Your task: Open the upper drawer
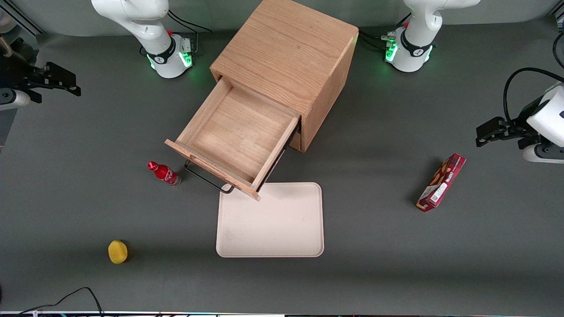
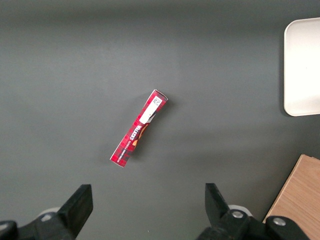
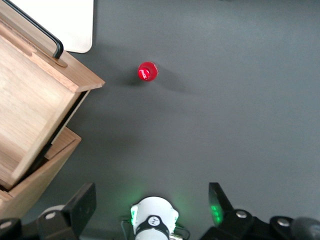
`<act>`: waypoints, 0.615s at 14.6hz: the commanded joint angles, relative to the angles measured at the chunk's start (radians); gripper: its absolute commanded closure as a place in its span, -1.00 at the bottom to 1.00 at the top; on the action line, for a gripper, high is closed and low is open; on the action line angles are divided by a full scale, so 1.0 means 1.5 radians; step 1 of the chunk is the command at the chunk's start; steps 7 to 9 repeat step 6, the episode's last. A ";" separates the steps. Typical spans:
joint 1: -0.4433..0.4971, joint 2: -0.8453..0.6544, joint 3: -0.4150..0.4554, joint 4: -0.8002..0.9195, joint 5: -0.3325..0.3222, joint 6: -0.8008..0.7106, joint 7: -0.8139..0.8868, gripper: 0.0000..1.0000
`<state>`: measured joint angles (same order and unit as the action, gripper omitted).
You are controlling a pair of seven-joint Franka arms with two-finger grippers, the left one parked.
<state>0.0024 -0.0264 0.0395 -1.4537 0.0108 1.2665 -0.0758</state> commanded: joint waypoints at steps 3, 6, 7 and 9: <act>0.086 -0.008 -0.077 -0.017 0.041 0.033 0.041 -1.00; 0.085 -0.009 -0.080 -0.017 0.042 0.033 0.041 -1.00; 0.085 -0.009 -0.080 -0.017 0.042 0.033 0.041 -1.00; 0.085 -0.009 -0.080 -0.017 0.042 0.033 0.041 -1.00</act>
